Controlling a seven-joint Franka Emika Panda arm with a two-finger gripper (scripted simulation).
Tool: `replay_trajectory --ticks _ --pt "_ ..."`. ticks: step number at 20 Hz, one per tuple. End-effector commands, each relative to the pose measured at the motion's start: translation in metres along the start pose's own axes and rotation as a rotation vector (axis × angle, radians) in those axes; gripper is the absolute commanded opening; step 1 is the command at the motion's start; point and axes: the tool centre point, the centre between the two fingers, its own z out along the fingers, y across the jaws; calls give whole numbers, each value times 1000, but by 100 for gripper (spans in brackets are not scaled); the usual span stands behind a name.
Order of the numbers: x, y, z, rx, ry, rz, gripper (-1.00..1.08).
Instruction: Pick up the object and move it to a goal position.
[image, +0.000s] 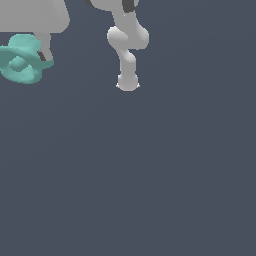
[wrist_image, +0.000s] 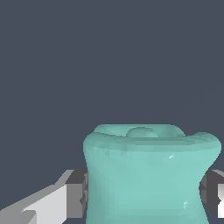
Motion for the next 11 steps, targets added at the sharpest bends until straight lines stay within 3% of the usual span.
replay_trajectory --ticks 1,11 --pt "1 1 -3 0 0 0 -100" --pt "1 2 -5 0 0 0 -100"
